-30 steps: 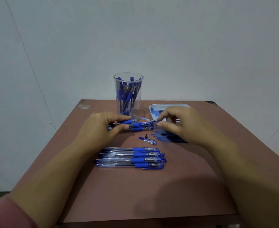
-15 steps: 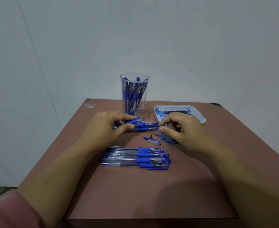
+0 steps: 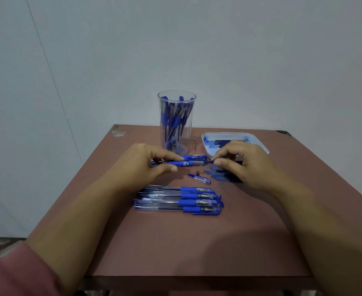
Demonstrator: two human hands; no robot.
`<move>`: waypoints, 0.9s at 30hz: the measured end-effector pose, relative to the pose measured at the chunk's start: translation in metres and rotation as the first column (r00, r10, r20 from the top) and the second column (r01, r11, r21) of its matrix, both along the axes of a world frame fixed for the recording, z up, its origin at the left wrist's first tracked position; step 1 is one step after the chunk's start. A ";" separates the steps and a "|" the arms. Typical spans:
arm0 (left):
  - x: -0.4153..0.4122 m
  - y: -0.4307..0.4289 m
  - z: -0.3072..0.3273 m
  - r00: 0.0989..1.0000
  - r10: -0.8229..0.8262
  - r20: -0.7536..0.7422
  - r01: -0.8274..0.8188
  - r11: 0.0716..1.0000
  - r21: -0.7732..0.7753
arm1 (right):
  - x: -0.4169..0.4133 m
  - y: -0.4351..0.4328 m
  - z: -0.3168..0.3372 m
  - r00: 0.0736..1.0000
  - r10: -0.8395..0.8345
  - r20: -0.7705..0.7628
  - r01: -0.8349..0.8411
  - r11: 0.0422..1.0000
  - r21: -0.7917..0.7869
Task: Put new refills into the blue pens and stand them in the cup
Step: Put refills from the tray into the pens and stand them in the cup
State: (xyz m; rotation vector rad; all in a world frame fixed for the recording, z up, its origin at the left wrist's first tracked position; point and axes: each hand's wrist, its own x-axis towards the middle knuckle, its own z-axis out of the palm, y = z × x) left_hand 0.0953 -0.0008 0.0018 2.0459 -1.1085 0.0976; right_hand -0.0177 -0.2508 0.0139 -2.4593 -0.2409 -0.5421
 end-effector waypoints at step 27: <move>-0.005 -0.002 0.001 0.997 0.034 0.069 -0.036 0.999 0.023 | 0.001 0.025 -0.003 1.000 -0.026 -0.011 0.025 0.995 -0.100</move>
